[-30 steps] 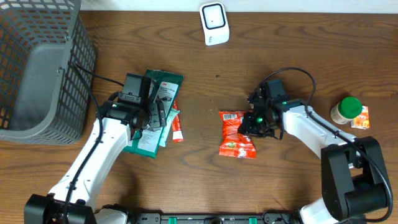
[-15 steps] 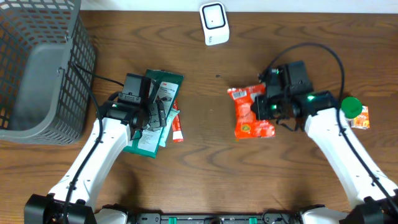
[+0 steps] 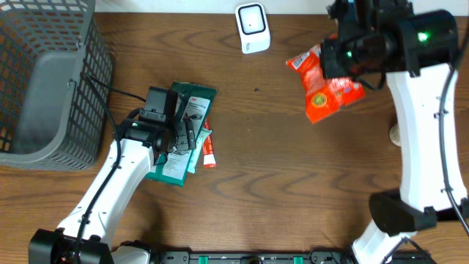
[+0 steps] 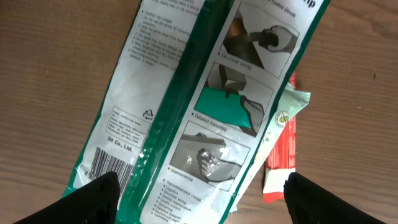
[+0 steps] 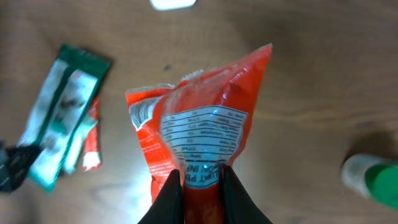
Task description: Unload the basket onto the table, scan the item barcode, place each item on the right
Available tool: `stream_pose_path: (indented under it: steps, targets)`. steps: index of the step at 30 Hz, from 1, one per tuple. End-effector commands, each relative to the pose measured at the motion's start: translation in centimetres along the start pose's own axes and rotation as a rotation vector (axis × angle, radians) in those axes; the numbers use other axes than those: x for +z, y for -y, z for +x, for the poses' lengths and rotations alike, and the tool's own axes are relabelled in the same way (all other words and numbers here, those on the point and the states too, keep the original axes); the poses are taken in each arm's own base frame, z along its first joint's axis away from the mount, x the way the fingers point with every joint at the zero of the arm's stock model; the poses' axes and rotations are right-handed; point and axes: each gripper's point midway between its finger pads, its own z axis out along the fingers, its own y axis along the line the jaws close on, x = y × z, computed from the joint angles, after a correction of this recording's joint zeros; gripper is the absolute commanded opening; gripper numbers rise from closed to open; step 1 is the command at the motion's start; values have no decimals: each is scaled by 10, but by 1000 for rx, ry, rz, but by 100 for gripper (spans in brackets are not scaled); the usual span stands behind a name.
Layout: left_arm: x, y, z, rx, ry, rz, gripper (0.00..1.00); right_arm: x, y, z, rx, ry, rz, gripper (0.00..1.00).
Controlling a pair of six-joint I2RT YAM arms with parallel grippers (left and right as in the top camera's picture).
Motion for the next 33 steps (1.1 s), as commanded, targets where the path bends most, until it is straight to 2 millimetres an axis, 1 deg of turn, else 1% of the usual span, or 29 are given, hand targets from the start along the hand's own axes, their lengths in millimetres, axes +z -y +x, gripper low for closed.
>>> stream_pose_path:
  steps: [1,2,4,5,7,9,11,12,13,15,17,18,21,23,24,27,28,29,32,33]
  targets:
    - [1,-1,1,2,-3,-7,85,27,3,-21,-107,26,142,1]
    - [1,-1,1,1,-3,-7,85,36,1,-25,-131,27,170,1]
    - [1,-1,1,2,-3,-7,85,63,-9,-35,-212,30,221,1]
    - [1,-2,1,1,-3,-7,85,75,-15,-34,-233,10,219,1]
    - [1,-1,1,1,-3,-7,85,94,-21,-20,-253,-66,218,1]
    - [1,-1,1,1,-3,-7,85,108,-17,-5,-229,-147,229,2]
    - [1,-2,1,1,-3,-7,85,113,-14,2,-208,-184,211,16]
    - [1,-2,1,1,-3,-7,85,116,-11,6,-185,-212,175,32]
    - [1,-1,1,1,-3,-7,85,116,-6,10,-146,-237,125,44]
    - [1,-1,1,1,-3,-7,85,115,7,12,-88,-261,78,53]
    - [1,-1,1,1,-3,-7,85,117,19,15,-46,-283,10,56]
    - [1,-1,1,1,-3,-7,85,119,25,17,-34,-297,-56,59]
    - [1,-1,1,2,-3,-7,85,128,39,26,-2,-334,-159,60]
    - [1,-2,1,1,-3,-7,85,141,50,35,26,-354,-222,60]
    - [1,-2,1,1,-3,-7,85,157,57,41,54,-359,-262,60]
    - [1,-1,1,1,-3,-7,85,188,67,52,101,-358,-307,60]
    - [1,-1,1,1,-3,-7,85,202,70,58,110,-355,-317,60]
    - [1,-1,1,1,-3,-7,85,215,71,65,116,-355,-323,60]
    - [1,-1,1,1,-3,-7,85,244,70,82,116,-343,-344,61]
    - [1,-2,1,1,-3,-7,85,250,70,85,113,-338,-344,61]
